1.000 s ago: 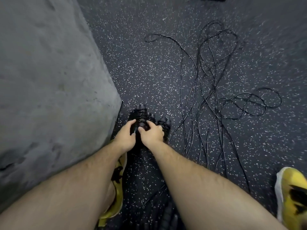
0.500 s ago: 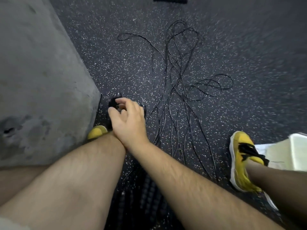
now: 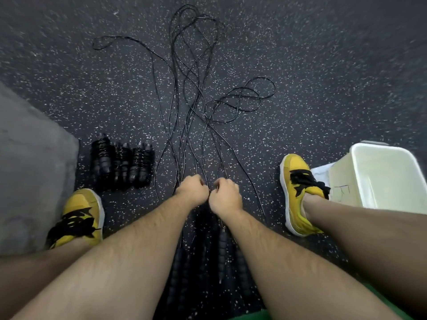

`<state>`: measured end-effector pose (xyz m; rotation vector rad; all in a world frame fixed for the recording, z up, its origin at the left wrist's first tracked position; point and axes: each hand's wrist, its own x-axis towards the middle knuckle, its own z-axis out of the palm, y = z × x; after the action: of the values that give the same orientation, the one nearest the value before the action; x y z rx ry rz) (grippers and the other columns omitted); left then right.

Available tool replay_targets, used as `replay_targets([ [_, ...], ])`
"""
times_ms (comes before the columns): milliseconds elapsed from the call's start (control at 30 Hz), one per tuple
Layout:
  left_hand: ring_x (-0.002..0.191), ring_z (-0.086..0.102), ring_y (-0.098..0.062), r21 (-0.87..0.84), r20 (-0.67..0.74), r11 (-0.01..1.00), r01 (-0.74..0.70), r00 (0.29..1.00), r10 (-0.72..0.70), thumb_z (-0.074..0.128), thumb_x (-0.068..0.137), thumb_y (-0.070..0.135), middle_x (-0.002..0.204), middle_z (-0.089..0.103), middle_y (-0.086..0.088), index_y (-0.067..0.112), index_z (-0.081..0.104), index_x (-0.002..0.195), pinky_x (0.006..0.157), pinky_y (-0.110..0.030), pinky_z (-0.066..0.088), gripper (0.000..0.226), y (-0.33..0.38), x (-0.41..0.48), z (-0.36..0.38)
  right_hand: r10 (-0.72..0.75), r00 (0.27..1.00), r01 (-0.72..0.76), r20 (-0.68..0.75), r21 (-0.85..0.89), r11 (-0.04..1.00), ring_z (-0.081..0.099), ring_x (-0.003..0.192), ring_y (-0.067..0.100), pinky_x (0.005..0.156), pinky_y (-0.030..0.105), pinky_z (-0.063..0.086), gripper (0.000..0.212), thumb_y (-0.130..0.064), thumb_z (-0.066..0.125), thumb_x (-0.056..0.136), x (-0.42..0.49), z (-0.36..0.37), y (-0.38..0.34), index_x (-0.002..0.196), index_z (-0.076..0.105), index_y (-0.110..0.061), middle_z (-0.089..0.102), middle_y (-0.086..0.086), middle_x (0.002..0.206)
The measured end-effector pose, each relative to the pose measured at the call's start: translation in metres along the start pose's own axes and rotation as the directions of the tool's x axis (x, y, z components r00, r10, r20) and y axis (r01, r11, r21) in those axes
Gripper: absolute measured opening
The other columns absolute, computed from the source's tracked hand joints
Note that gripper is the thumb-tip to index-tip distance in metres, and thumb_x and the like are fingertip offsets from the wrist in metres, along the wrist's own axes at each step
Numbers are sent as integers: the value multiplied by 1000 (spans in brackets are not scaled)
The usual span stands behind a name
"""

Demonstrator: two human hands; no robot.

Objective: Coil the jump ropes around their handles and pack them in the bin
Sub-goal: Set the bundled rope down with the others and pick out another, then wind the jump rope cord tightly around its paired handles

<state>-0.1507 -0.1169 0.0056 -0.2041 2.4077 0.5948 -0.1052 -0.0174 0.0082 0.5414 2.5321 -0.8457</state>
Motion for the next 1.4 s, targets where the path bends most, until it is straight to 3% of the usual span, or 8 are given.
replay_targets([
  [200, 125, 51, -36, -204, 59, 963, 175, 984, -167, 61, 94, 30, 141, 44, -17, 7, 38, 137, 102, -41, 43, 54, 29, 16, 40, -10, 973, -46, 230, 235, 971, 51, 96, 14, 86, 29, 44, 31, -11, 51, 98, 10, 5, 26, 129, 57, -8, 64, 11, 123],
  [367, 137, 35, -33, -116, 13, 940, 322, 946, -323, 65, 91, 36, 150, 31, -13, 11, 33, 144, 109, -42, 36, 67, 21, 24, 46, 60, 933, -166, 355, 275, 947, 55, 114, 21, 93, 25, 40, 54, -18, 55, 92, 17, 13, 30, 144, 40, -17, 58, 4, 134],
  [500, 117, 58, -33, -392, 184, 838, 381, 924, -334, 68, 90, 21, 135, 55, -17, 4, 28, 145, 94, -37, 52, 70, 11, 24, 49, 131, 891, -305, 434, 362, 881, 58, 106, 21, 88, 29, 48, 51, -11, 51, 89, 15, 24, 27, 138, 44, -22, 60, 2, 118],
  [667, 99, 67, -35, -499, 191, 761, 416, 909, -371, 61, 64, 27, 118, 65, -18, 6, 51, 127, 81, -41, 60, 67, -15, 42, 72, 186, 928, -284, 323, 288, 914, 51, 126, 25, 102, 28, 40, 61, -16, 56, 87, 15, 27, 26, 146, 42, -21, 41, 2, 146],
  [800, 71, 59, -24, -589, 292, 701, 402, 915, -278, 62, 85, 18, 81, 67, -10, 5, 69, 97, 55, -26, 43, 19, -11, 20, 62, 224, 905, -337, 362, 287, 897, 44, 135, 25, 110, 32, 38, 72, -17, 55, 87, 20, 28, 29, 155, 28, -19, 40, 4, 152],
  [1067, 82, 69, -27, -716, 247, 608, 344, 939, -241, 70, 81, 44, 90, 74, -10, 12, 75, 95, 86, -41, 58, 35, -15, 25, 40, 184, 943, -302, 276, 487, 819, 65, 80, 18, 69, 28, 52, 18, -27, 52, 93, 24, 28, 7, 95, 66, -17, 70, 1, 90],
  [1233, 61, 55, -19, -814, 141, 526, 247, 962, -233, 57, 97, 24, 71, 60, -3, 10, 62, 89, 57, -27, 43, 17, -14, 18, 11, 94, 981, -162, 167, 465, 871, 56, 62, 11, 55, 24, 41, 21, -34, 59, 92, 17, 17, -5, 82, 68, -18, 64, -10, 67],
  [1400, 64, 58, -24, -851, 88, 495, 179, 976, -201, 50, 101, 12, 70, 63, -7, 9, 60, 76, 62, -31, 45, 27, -14, 11, -10, 37, 982, -121, 187, 464, 877, 56, 57, 14, 59, 26, 44, 23, -34, 64, 88, 1, 2, -11, 79, 73, -15, 62, -7, 57],
])
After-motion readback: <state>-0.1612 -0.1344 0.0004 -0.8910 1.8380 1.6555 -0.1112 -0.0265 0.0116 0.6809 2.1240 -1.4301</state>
